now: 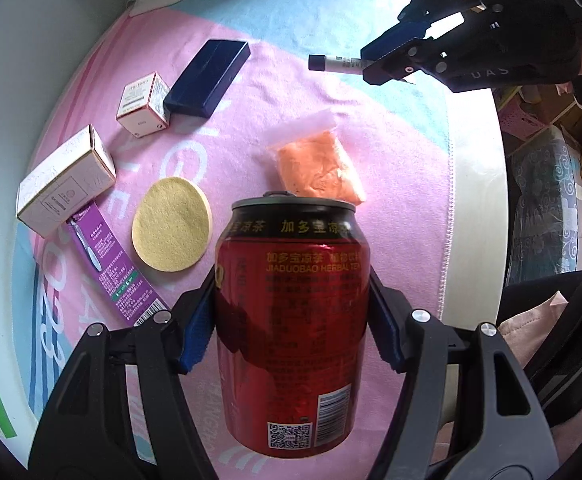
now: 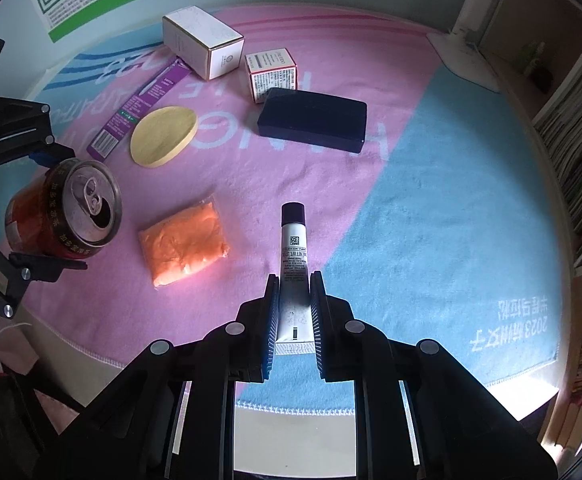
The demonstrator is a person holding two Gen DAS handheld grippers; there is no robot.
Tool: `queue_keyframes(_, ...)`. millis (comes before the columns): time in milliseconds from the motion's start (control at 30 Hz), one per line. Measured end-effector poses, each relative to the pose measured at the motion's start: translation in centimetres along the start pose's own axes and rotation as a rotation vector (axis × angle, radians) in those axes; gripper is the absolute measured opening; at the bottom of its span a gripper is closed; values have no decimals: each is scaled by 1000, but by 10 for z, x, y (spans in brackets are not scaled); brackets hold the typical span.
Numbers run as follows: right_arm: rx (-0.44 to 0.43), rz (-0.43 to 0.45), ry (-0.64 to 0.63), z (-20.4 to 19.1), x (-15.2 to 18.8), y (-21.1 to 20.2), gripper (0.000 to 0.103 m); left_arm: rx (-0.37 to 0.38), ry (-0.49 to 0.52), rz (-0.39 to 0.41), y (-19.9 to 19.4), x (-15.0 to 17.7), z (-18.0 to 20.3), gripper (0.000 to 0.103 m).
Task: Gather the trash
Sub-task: 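Grasp the red can with the left tool while the right tool grasps the white tube, then carry the red can and white tube over the teal bin and release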
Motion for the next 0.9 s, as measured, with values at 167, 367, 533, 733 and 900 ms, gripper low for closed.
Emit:
queue_keyframes(167,32,16,35,1,17,-20,17,-1,49,31,-14,-6,17,63)
queue_keyframes(367,69,26,122,5,54,-42,17,15,152,54,-23,-17,53,63)
queue_keyframes(533,98,19,220,6,98,-57,17,41,256,67,-23,-25,92,63)
queue_keyframes(733,138,-1,368,3,165,-74,17,90,409,71,-21,-28,150,63)
queue_keyframes(900,170,-24,493,-2,223,-87,17,136,538,67,-19,-27,200,63)
Point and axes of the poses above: each gripper's, at about its wrist camera, not at the fingertips, and y roughly the way its jaws point, z to its right, x to its underside, the point moved 9 cm from there along y, roughly the way its jaws point, and after that the axes turned 6 degrees about -y, right-handed, at the moved point
